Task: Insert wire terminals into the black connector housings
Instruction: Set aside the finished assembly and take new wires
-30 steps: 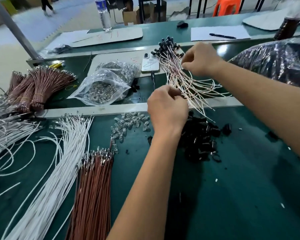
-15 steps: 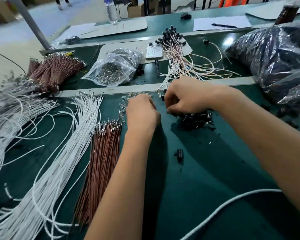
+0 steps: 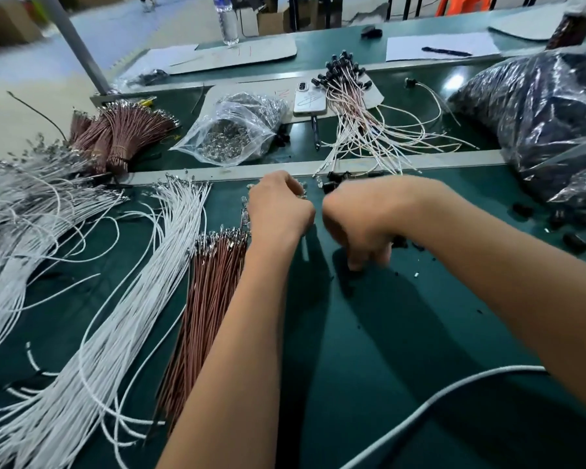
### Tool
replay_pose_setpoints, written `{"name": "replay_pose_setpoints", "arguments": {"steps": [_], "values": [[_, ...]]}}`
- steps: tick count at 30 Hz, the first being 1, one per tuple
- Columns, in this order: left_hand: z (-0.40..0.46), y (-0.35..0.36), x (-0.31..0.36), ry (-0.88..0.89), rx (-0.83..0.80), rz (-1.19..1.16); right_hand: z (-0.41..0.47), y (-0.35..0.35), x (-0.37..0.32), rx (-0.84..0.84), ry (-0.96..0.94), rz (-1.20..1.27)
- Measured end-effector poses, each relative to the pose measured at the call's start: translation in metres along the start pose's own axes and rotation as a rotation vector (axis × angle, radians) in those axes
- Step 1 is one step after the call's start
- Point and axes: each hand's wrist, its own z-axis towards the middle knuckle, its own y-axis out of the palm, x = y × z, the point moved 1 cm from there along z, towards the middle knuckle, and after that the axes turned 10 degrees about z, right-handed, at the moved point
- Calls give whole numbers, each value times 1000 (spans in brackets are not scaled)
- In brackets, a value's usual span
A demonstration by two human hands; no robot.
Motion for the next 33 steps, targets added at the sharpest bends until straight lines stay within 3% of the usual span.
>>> {"name": "replay_pose_setpoints", "arguments": {"steps": [3, 8, 13, 15, 24, 28, 30, 33], "values": [[-1, -1, 0, -30, -9, -9, 6, -16, 10, 306, 31, -82], [4, -19, -7, -67, 53, -30, 17, -17, -1, 505, -63, -7], [8, -55, -39, -148, 344, -97, 40, 15, -63, 326, -171, 583], [6, -64, -50, -202, 426, -133, 51, 25, -86, 332, -170, 711], [6, -75, -71, -279, 456, -264, 63, 37, -87, 280, -110, 1224], [5, -71, -66, -245, 300, -433, 51, 18, -58, 352, -191, 1453], [0, -67, -53, -190, 96, -602, 42, 6, -38, 444, -231, 1622], [-13, -53, -24, -70, -314, -809, 27, -9, 1, 712, -247, 1739]]}}
